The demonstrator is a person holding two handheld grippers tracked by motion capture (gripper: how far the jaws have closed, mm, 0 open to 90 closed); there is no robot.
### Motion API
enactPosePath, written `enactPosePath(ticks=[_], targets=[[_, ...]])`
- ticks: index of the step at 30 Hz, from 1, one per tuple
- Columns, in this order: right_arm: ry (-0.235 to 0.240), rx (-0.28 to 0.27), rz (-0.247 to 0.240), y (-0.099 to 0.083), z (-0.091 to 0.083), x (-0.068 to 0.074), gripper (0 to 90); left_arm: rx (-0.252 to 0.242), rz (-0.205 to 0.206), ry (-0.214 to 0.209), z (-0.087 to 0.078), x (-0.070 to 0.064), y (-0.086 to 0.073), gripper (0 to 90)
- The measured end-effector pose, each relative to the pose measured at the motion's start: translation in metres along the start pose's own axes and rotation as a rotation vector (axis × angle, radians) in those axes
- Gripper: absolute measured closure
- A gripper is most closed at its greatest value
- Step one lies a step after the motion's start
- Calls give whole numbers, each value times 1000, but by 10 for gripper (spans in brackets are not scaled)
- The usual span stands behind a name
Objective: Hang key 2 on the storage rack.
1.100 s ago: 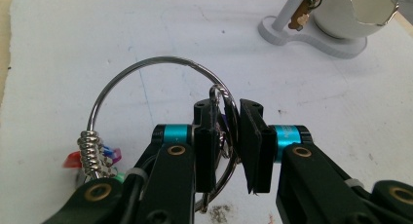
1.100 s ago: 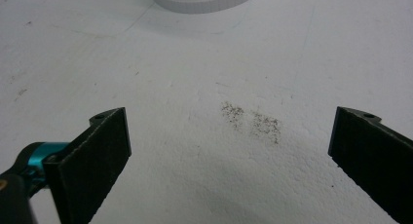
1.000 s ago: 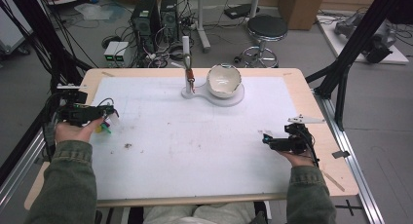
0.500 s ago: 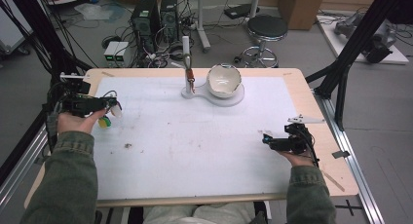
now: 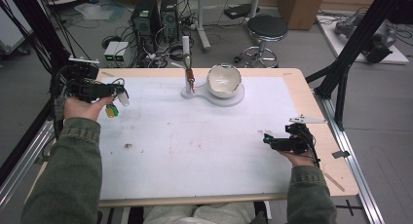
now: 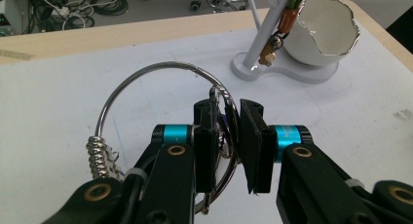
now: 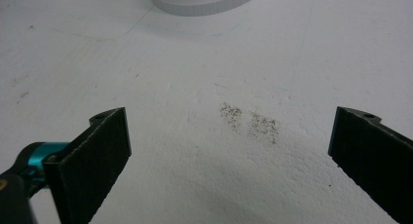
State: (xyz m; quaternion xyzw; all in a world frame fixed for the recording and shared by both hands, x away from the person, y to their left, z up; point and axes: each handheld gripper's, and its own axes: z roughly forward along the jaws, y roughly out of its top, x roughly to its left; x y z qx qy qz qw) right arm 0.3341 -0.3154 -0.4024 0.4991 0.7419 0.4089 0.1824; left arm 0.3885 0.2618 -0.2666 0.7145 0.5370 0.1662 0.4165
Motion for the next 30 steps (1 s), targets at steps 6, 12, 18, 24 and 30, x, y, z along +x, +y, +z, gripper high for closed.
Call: enactPosePath(ticks=[6,12,18,24,30], targets=[[0,0,5,0,-1,0,7,0,31,-11,1,-8,17,768],[2,-1,11,-1,-2,0,7,-9,51,-12,2,-13,32,769],[-3,-7,10,-2,-2,-1,7,-4,77,-14,7,-20,43,768],[-2,-13,17,-2,-3,-1,7,3,94,-24,15,-26,52,769],[-3,-15,18,-2,-4,-1,7,13,98,-32,26,-30,59,769]])
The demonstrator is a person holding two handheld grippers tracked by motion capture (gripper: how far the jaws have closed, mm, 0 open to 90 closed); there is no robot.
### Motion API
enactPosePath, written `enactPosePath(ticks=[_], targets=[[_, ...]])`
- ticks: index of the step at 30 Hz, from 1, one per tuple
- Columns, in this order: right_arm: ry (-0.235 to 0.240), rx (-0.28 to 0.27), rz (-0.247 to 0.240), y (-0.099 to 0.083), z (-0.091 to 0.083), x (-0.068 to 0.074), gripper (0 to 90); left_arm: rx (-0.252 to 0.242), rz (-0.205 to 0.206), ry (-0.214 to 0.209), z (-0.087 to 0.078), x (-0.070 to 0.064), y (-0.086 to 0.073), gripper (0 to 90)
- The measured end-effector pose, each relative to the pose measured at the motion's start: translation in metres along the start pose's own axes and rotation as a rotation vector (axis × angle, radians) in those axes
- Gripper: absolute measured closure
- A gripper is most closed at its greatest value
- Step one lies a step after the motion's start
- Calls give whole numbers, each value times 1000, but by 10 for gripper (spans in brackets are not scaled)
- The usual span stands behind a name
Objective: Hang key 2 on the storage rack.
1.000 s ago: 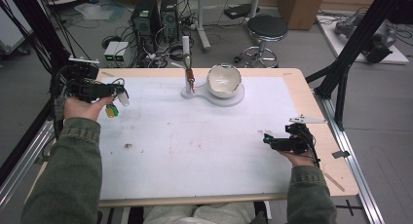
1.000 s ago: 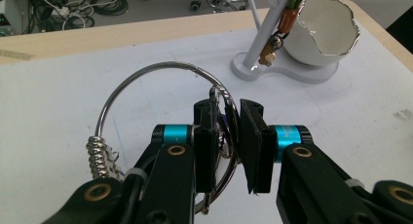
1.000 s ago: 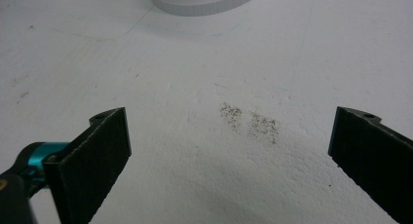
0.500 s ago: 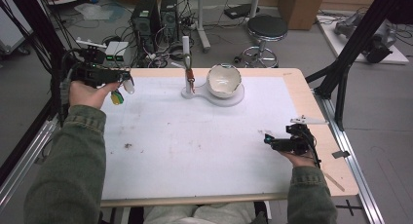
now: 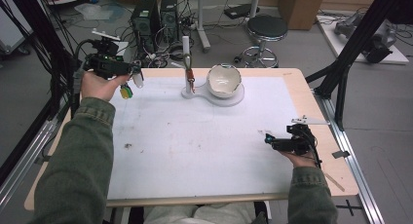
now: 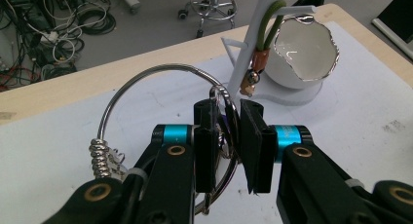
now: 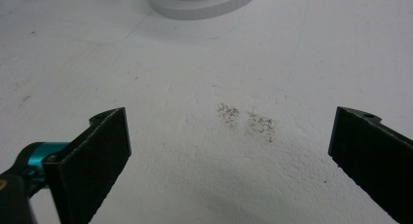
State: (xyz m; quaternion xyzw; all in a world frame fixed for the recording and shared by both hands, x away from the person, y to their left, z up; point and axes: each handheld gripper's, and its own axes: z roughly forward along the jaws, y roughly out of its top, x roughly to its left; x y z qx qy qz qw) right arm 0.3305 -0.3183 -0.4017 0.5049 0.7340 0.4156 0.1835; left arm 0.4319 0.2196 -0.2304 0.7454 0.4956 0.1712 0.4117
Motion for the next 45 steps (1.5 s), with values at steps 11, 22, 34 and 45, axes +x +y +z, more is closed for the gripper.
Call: enactPosePath(ticks=[11,22,34,45], targets=[[-24,-32,6,0,-4,0,7,9,17,-14,21,-7,15,768],[-48,-65,26,-1,-10,-4,7,8,21,-35,42,-8,31,768],[-43,-66,24,-1,-11,-3,7,21,25,-86,70,-8,37,768],[-44,-59,24,-2,-11,-3,7,21,14,-124,91,-10,37,768]])
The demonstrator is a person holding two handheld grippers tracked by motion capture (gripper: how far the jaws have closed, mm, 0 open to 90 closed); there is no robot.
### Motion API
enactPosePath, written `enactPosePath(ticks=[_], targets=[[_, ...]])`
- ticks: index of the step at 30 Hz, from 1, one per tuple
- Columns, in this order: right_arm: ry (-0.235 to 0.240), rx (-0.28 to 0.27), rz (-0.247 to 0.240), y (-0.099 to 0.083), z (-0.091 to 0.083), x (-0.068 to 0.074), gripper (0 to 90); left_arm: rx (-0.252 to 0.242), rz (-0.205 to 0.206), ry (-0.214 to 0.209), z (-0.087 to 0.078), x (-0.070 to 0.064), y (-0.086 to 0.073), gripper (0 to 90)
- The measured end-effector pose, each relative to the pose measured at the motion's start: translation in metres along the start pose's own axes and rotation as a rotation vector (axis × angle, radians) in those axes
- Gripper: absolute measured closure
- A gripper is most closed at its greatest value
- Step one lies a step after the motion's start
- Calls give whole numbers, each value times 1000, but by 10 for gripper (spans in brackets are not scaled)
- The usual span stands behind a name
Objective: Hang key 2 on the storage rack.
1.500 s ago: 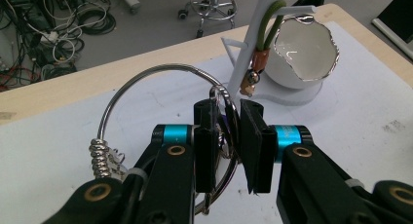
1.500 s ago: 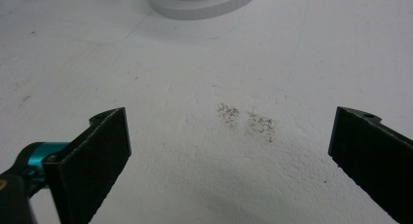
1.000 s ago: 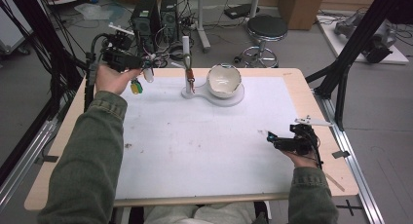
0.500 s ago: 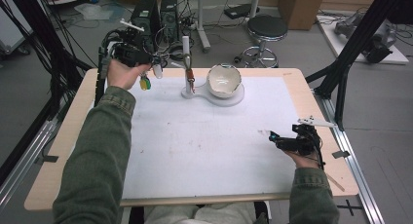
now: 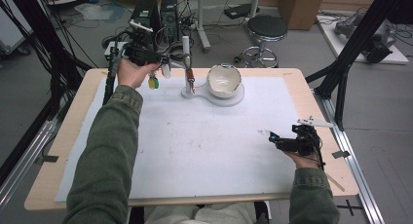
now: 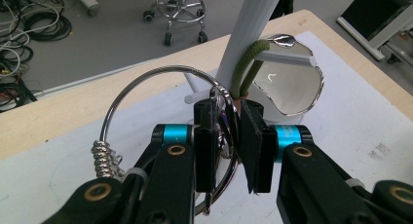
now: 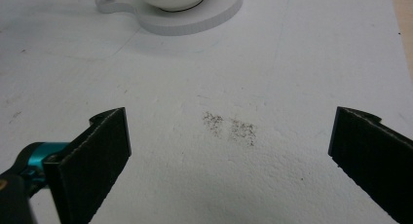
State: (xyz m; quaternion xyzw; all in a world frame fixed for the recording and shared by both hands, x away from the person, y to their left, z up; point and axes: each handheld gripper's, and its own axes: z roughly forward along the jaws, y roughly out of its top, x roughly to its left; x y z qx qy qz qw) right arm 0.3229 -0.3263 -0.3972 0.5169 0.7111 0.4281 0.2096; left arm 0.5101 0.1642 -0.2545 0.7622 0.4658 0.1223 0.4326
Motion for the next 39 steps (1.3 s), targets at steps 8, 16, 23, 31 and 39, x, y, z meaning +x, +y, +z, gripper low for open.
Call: enactPosePath(ticks=[8,16,23,31,39], targets=[[2,-3,-5,0,0,1,7,10,7,-14,17,-1,-2,768],[-12,-8,-1,-1,-1,-1,7,41,18,-18,29,-1,-5,768],[-25,-19,9,-1,-4,0,7,61,20,-34,45,-1,-12,767],[-33,-22,17,-2,-4,-2,7,68,9,-54,55,-1,-17,766],[-33,-22,25,-3,-6,-3,7,86,29,-55,64,-4,-19,766]])
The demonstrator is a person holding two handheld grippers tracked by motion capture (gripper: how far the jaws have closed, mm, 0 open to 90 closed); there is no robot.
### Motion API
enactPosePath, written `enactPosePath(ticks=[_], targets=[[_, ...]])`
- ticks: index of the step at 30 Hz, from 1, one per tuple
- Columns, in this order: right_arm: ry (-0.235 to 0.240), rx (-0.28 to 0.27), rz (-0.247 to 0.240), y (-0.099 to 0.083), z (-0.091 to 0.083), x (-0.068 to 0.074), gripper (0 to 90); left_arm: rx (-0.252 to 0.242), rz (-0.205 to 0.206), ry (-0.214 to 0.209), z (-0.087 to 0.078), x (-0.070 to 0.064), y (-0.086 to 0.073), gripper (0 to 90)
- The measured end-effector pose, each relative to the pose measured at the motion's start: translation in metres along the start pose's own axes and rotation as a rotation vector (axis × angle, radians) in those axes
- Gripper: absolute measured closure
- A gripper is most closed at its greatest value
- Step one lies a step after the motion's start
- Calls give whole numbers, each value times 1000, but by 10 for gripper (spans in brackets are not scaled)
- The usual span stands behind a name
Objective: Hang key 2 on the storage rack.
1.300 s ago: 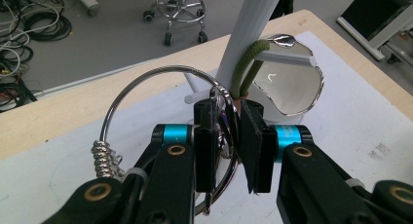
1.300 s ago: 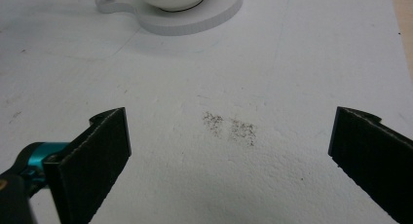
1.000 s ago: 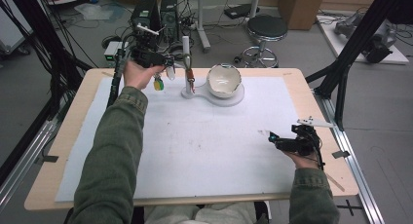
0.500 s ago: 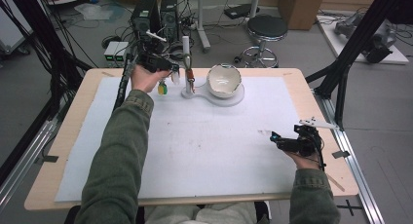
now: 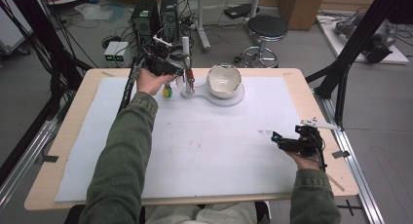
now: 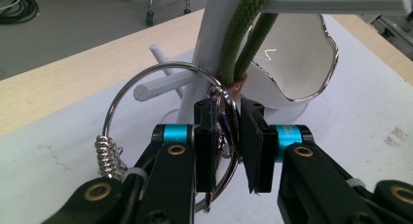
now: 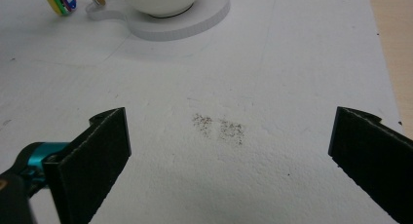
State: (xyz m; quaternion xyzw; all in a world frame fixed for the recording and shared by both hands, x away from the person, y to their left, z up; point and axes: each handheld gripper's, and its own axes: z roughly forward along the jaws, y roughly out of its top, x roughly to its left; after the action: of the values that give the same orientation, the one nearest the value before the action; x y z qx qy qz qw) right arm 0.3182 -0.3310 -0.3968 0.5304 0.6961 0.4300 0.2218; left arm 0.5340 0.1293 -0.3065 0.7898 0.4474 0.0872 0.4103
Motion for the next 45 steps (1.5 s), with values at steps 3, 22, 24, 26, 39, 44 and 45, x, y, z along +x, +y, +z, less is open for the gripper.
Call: enactPosePath(ticks=[3,22,24,26,39,44,45], targets=[[-3,-3,-1,0,0,-1,7,3,-3,-4,1,1,-1,764],[7,0,8,1,1,0,7,20,-29,-57,1,3,-7,487],[7,-1,7,1,1,0,7,4,-25,-22,-1,3,-10,434],[6,0,8,1,1,0,7,-3,-36,-11,-2,5,-13,381],[1,-3,14,1,1,0,7,-57,-46,66,-17,8,-31,56],[-1,-3,17,1,1,0,7,-84,-53,73,-27,11,-38,26],[0,-5,16,1,1,0,7,-92,-59,70,-29,11,-40,26]])
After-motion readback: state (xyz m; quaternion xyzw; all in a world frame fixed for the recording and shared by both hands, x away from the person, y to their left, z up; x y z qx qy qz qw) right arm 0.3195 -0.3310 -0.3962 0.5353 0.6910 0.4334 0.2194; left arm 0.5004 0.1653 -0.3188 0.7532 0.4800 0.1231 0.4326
